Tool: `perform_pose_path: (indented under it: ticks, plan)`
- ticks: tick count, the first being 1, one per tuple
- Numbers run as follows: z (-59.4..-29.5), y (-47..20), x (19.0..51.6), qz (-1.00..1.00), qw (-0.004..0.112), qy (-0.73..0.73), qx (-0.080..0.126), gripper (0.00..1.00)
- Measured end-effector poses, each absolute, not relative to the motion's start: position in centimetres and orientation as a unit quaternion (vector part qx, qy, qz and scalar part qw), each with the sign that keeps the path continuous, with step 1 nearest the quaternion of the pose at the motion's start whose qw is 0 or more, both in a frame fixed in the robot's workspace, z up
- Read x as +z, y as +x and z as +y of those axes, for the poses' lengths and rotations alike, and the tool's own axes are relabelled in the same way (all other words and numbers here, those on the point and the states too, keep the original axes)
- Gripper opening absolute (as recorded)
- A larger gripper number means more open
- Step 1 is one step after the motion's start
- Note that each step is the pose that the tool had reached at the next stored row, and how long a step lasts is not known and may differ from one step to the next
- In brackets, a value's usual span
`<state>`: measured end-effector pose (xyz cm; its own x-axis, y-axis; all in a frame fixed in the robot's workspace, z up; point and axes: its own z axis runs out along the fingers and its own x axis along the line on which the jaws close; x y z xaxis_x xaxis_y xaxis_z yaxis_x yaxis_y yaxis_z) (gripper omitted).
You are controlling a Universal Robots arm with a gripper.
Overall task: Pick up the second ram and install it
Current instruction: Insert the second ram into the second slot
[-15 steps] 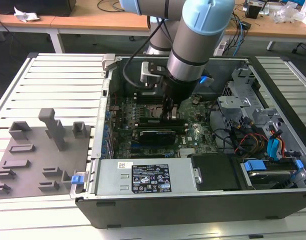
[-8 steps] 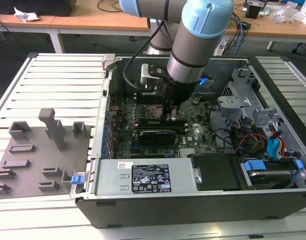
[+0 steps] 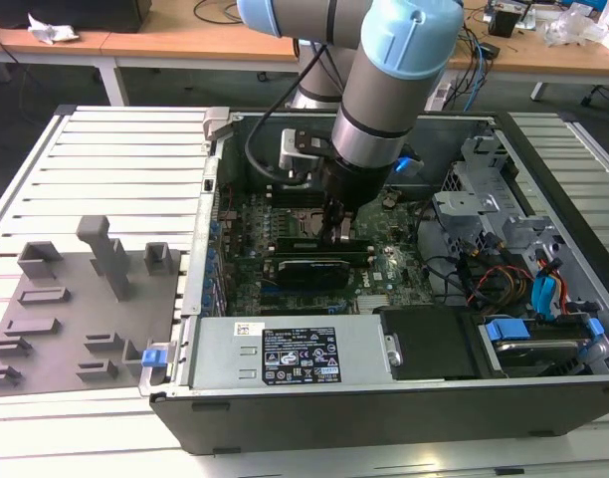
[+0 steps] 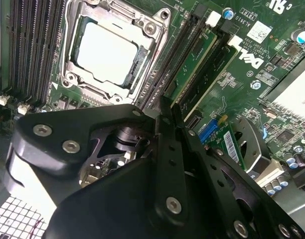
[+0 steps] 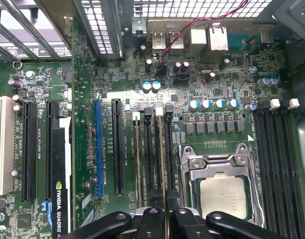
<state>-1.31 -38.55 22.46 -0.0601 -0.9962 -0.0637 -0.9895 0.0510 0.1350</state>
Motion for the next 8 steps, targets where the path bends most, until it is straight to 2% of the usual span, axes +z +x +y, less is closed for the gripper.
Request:
perform_pose_path:
  ticks: [8]
  plan:
    - [-38.53, -1.31, 22.15, -0.725, 0.023, 0.685, -0.071, 0.14]
